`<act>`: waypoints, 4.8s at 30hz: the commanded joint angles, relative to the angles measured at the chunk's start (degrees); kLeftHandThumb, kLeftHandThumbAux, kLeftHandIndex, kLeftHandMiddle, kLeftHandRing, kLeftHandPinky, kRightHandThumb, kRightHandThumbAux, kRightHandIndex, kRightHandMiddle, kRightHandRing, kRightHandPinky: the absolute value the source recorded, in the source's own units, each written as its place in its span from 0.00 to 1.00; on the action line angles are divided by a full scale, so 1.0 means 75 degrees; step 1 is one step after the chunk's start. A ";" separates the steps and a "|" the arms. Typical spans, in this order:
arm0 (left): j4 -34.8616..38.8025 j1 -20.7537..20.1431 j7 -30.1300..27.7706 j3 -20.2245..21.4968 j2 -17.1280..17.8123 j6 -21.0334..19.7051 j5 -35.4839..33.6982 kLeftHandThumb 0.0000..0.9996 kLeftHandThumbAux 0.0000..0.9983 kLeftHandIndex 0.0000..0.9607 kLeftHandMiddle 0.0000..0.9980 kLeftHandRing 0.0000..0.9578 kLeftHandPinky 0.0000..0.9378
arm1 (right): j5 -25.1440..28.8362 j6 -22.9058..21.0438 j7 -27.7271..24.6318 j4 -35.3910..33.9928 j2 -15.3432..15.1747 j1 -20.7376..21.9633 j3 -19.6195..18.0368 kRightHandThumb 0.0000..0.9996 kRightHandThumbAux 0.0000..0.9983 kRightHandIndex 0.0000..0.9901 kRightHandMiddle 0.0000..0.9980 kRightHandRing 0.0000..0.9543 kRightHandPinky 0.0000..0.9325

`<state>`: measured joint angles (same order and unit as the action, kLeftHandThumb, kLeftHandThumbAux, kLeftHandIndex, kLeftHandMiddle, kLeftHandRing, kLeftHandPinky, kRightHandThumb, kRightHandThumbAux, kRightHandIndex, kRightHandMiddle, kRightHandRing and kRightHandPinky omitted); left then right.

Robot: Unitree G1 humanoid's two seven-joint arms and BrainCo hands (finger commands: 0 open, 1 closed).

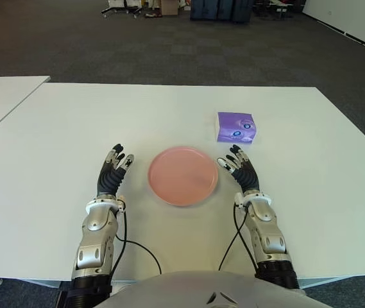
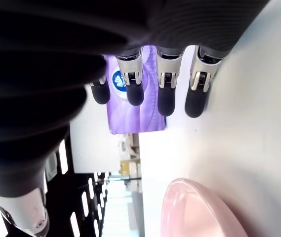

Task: Put the tissue paper into the plate.

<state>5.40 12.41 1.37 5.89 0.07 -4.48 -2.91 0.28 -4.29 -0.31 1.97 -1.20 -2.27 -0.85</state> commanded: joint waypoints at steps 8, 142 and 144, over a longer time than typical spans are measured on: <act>-0.0337 -0.0155 0.0129 0.0013 -0.0085 0.0147 0.0040 0.00 0.60 0.00 0.00 0.00 0.00 | -0.0003 0.0337 0.0084 -0.0562 -0.0235 0.0956 -0.0230 0.20 0.66 0.00 0.06 0.09 0.14; -0.0274 0.0555 0.0149 0.0596 0.0193 0.0421 -0.0023 0.04 0.52 0.00 0.00 0.00 0.00 | -0.6633 0.0554 0.1458 1.0532 -0.1668 0.8505 0.4744 0.35 0.30 0.00 0.00 0.00 0.00; -0.0236 0.0575 0.0167 0.0582 0.0197 0.0409 -0.0002 0.03 0.52 0.00 0.00 0.00 0.00 | -0.6607 0.0532 0.1417 1.0531 -0.1661 0.8449 0.4668 0.34 0.30 0.00 0.00 0.00 0.00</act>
<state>3.44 16.30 2.54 10.25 1.19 -0.32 -3.32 -50.67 0.42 11.26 80.60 -13.75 62.64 35.19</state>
